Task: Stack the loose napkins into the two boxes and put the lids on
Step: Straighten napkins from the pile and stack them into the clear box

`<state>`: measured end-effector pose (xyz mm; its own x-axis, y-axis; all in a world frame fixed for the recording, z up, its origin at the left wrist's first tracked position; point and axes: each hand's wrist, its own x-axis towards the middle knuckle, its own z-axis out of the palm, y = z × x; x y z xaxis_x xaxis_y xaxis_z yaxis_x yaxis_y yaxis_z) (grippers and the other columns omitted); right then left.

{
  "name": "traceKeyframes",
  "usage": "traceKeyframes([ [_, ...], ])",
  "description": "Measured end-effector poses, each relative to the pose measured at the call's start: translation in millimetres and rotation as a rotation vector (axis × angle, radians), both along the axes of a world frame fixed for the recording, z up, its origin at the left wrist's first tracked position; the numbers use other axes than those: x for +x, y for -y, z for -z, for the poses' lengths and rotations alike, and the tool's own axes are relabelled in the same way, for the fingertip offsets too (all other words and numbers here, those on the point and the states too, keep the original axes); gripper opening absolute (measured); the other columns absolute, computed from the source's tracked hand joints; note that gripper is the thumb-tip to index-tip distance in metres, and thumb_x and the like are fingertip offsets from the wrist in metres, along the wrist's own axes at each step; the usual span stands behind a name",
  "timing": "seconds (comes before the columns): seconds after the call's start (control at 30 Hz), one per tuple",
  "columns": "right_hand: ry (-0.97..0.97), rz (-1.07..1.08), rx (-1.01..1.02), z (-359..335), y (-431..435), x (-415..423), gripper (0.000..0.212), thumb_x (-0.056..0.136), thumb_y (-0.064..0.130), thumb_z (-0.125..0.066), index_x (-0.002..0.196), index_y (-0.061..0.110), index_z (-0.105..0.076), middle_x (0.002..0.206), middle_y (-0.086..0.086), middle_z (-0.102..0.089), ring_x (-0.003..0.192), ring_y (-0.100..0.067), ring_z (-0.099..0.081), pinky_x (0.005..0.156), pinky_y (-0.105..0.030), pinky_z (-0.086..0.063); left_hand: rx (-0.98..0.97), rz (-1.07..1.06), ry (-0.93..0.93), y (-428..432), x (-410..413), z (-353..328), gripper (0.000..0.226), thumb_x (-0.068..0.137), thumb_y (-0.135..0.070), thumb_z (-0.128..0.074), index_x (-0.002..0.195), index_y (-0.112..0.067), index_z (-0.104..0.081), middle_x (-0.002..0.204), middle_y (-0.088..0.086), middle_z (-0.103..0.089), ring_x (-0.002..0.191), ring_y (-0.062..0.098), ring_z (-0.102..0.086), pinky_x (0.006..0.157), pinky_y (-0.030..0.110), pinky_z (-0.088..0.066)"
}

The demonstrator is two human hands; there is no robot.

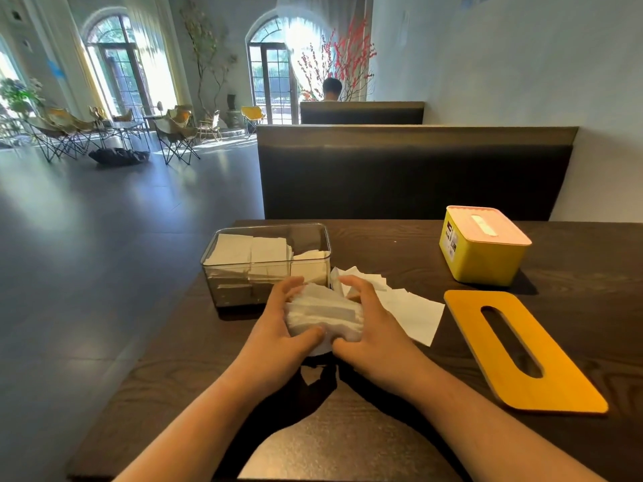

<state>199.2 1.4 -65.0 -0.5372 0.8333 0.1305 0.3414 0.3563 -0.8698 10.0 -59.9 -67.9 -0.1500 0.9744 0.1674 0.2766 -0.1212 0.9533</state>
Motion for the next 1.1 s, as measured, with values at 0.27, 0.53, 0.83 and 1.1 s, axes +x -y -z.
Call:
traceKeyframes([
  [0.27, -0.170, 0.045, 0.000, -1.0, 2.7, 1.0, 0.076, 0.095, 0.010, -0.073, 0.133, 0.066, -0.037, 0.127, 0.021, -0.057, 0.110, -0.003, -0.067, 0.090, -0.028, -0.061, 0.032, -0.002, -0.017, 1.1, 1.7, 2.7, 0.072, 0.095, -0.016, -0.075, 0.143, -0.054, -0.037, 0.137, -0.020, -0.050, 0.118, -0.001, -0.063, 0.090, 0.018, -0.057],
  [0.53, -0.016, 0.046, -0.048, -0.6, 1.2, 2.4, 0.102, 0.085, 0.027, -0.083, 0.143, 0.068, -0.011, 0.143, 0.016, -0.039, 0.125, -0.011, -0.054, 0.106, -0.031, -0.054, 0.084, 0.040, -0.338, 2.5, 6.2, 5.6, 0.054, 0.098, -0.036, -0.069, 0.145, -0.053, -0.048, 0.165, -0.026, -0.022, 0.155, -0.001, -0.020, 0.129, 0.039, -0.025],
  [0.83, -0.142, 0.073, -0.054, -1.0, 0.9, 4.9, 0.075, 0.097, 0.013, -0.071, 0.137, 0.065, -0.035, 0.131, 0.017, -0.054, 0.114, -0.008, -0.064, 0.094, -0.023, -0.059, 0.218, -0.026, -0.520, 2.0, 7.0, 9.8, 0.040, 0.097, -0.061, -0.052, 0.137, -0.057, -0.055, 0.158, -0.033, -0.025, 0.150, -0.008, -0.015, 0.124, 0.036, -0.024],
  [1.1, -0.071, 0.056, -0.111, -0.9, -3.5, 4.9, 0.093, 0.091, 0.009, -0.072, 0.148, 0.059, -0.019, 0.135, 0.014, -0.048, 0.114, -0.011, -0.062, 0.096, -0.028, -0.059, 0.318, -0.134, -0.611, -13.9, 17.7, -7.1, 0.016, 0.100, -0.047, -0.062, 0.112, -0.041, -0.071, 0.136, -0.018, -0.054, 0.134, 0.005, -0.043, 0.112, 0.051, -0.042],
])
